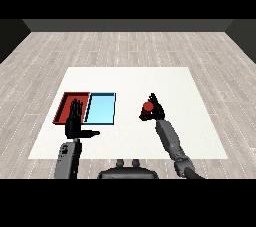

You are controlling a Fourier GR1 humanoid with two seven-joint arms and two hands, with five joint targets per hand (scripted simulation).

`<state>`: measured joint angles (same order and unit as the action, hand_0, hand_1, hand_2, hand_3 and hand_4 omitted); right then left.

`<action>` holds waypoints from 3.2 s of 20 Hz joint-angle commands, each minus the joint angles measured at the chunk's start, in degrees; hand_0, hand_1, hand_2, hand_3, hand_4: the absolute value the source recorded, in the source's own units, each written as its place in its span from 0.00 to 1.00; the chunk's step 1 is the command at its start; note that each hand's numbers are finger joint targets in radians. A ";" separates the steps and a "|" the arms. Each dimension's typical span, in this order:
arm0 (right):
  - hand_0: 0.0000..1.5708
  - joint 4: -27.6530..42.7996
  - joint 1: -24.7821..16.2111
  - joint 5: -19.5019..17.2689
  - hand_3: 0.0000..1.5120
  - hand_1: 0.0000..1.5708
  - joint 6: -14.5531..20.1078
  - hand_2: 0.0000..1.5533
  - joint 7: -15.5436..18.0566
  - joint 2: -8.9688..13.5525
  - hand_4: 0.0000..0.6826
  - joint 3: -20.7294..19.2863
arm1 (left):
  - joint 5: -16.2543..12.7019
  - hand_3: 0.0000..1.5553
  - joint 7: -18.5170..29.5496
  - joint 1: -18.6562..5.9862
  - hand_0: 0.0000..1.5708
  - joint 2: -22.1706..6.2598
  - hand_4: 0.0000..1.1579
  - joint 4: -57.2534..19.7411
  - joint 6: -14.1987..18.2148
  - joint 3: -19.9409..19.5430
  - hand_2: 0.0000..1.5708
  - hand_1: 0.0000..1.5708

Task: Pick the red can and put it in the red box

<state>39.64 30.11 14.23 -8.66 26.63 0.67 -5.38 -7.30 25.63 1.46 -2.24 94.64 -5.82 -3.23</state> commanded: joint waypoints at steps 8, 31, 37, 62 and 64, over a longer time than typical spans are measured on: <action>0.00 1.26 0.09 -0.08 0.00 0.00 0.65 0.00 -1.47 -0.62 0.00 1.21 | 2.01 0.00 2.83 0.12 0.00 1.27 0.00 -1.55 1.17 1.16 0.00 0.00; 0.98 -13.88 8.95 -1.12 0.94 0.98 17.12 0.95 1.26 -0.66 0.84 7.42 | -1.19 0.00 1.36 -0.92 0.00 -0.38 0.00 -1.91 -0.77 -0.97 0.00 0.00; 0.97 -8.08 7.71 -2.91 0.93 0.97 18.86 0.95 -5.27 -0.65 0.80 9.10 | -0.70 0.00 -0.35 -1.28 0.00 0.17 0.00 -0.24 1.00 -0.62 0.00 0.00; 0.95 32.29 -4.24 -3.50 0.92 0.95 17.74 0.93 -8.05 4.41 0.92 9.34 | 2.19 0.00 -7.67 -1.73 0.00 1.98 0.00 4.57 0.12 7.22 0.00 0.00; 0.93 39.71 -7.58 -4.02 0.92 0.93 18.98 0.91 -11.41 4.34 0.93 10.57 | 2.30 0.00 -8.64 -1.98 0.00 2.20 0.00 5.21 0.85 7.81 0.00 0.00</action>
<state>69.81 26.87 10.83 9.40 16.72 5.26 3.74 -5.30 20.64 0.63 -0.69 98.06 -5.75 2.61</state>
